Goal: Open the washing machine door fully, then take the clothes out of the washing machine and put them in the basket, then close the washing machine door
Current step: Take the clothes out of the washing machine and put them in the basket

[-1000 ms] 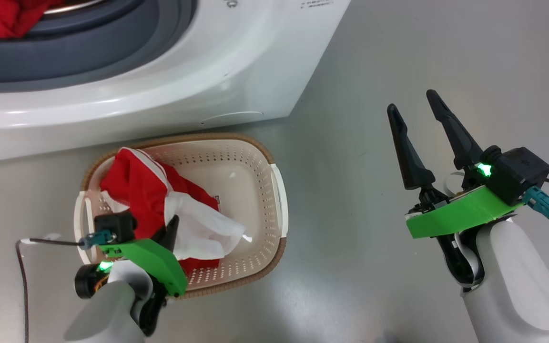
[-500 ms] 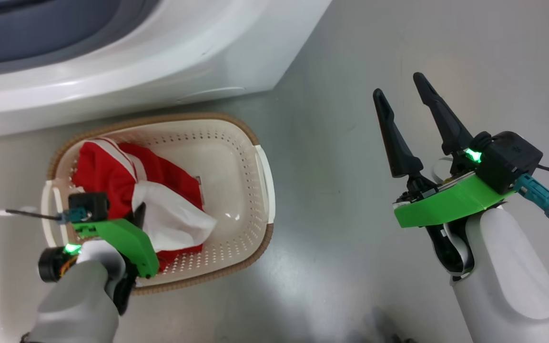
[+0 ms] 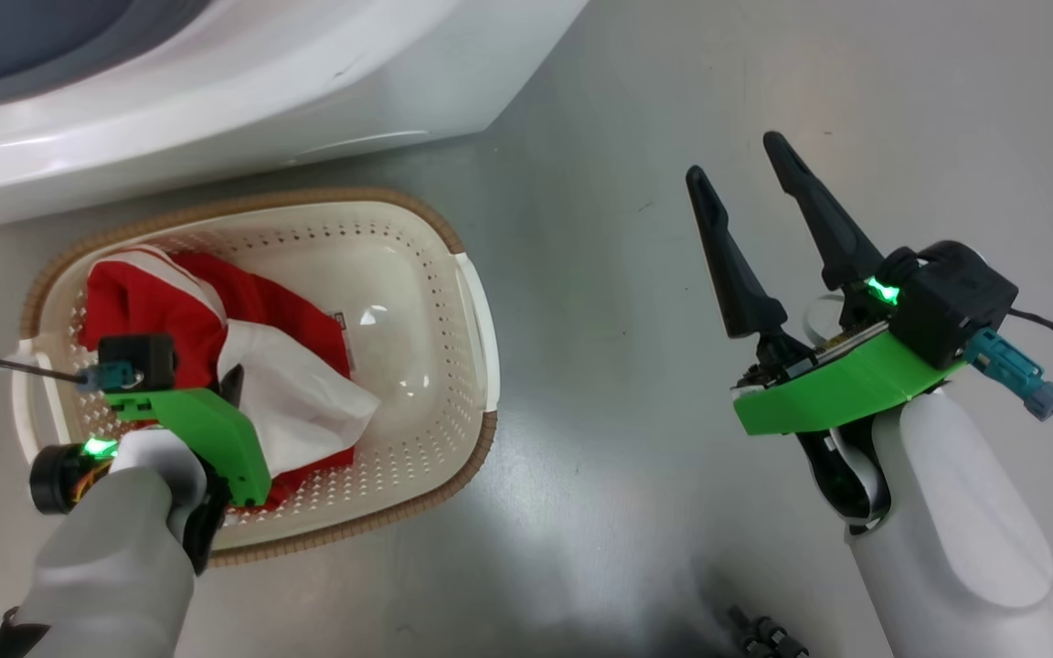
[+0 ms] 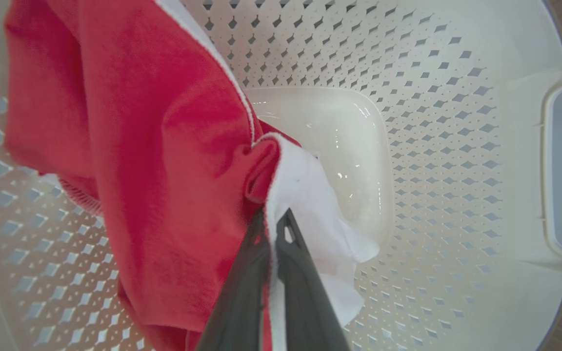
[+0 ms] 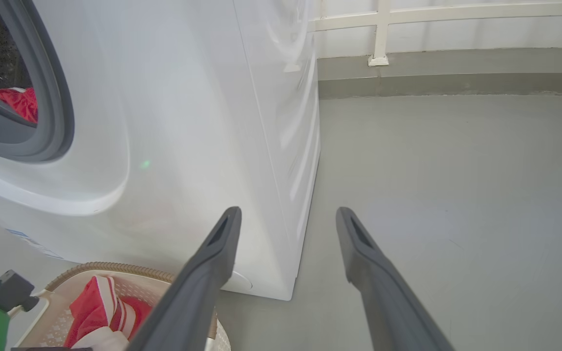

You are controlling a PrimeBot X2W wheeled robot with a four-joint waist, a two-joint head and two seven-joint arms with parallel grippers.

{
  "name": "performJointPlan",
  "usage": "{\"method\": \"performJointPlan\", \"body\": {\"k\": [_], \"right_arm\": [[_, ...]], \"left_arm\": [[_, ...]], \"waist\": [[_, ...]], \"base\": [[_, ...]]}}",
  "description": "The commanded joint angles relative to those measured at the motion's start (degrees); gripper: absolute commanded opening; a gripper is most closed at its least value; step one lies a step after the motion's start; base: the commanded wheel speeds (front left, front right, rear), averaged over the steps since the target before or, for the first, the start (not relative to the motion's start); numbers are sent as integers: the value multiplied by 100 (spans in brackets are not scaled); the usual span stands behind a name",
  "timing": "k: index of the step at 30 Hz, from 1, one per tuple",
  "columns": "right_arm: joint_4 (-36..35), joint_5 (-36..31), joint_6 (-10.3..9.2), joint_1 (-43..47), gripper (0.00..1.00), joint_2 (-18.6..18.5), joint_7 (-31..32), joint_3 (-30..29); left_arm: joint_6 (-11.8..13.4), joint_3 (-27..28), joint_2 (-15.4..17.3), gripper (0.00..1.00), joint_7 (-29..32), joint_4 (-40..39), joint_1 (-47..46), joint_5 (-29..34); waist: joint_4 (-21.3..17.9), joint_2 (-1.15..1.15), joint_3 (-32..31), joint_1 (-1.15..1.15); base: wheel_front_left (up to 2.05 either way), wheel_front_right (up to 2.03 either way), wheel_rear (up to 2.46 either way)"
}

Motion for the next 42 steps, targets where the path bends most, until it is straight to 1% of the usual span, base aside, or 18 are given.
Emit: {"method": "performJointPlan", "body": {"k": [1, 4, 5, 6, 7, 8, 11, 18, 26, 31, 33, 35, 38, 39, 42], "right_arm": [[-152, -100, 9, 25, 100, 44, -27, 133], [-146, -105, 9, 10, 100, 44, -27, 139], [-141, -106, 9, 7, 100, 42, -27, 136], [-132, -108, 9, 8, 100, 38, -27, 130], [-117, -109, 9, 16, 100, 33, -27, 125], [-98, -110, 9, 25, 100, 29, -27, 123], [-50, -102, 9, 48, 100, 15, -27, 131], [64, -80, 9, 134, 100, -50, -27, 118], [137, -79, 9, 273, 100, -138, -27, 71], [172, -82, 9, 376, 100, -186, -27, 53], [187, -82, 9, 401, 100, -206, -27, 51], [211, -80, 9, 423, 100, -219, -27, 57], [248, -66, 9, 451, 100, -234, -27, 56], [248, -66, 9, 451, 100, -234, -27, 56], [254, -53, 9, 487, 100, -241, -27, 42]], "left_arm": [[-16, 32, 182, 0, 27, 14, -20, -30], [-16, 10, 196, 0, 48, 40, -34, -97], [-16, 10, 197, 4, 40, 45, -41, -124], [-16, 11, 195, 32, 11, 49, -45, -151], [-16, 18, 187, 80, -23, 53, -35, -185], [-16, 26, 174, 100, -40, 55, -20, -226], [-16, 36, 134, 100, -56, 37, 52, -360], [-16, -37, 151, 100, -323, -199, 249, -611], [-16, -110, 231, 100, -684, -469, 434, -872], [-16, -125, 312, 100, -786, -609, 470, -887], [-16, -33, 380, 100, -794, -702, 426, -832], [-5, 180, 463, 100, -796, -802, 411, -731], [97, 571, 551, 100, -797, -1061, 472, -486], [97, 571, 551, 100, -797, -1061, 472, -486], [186, 973, 635, 100, -798, -1426, 626, -121]], "waist": [[-28, 0, 24, 0], [-31, 0, 10, 0], [-23, 0, 0, 0], [-8, 0, -23, 0], [11, 0, -59, 0], [30, 0, -100, 0], [88, 0, -239, 0], [217, 0, -561, 0], [381, 0, -887, 0], [505, 0, -1088, 0], [553, 0, -1154, 0], [583, 0, -1230, 0], [619, 0, -1352, 0], [619, 0, -1352, 0], [643, 0, -1479, 0]], "base": [[0, 0, 0], [0, 0, 0], [0, 0, 0], [0, 0, 0], [0, 0, 0], [0, 0, 0], [0, 0, 0], [0, 0, 0], [0, 0, 0], [0, 0, 0], [0, 0, 0], [0, 0, 0], [0, 0, 0], [0, 0, 0], [0, 0, 0]]}}
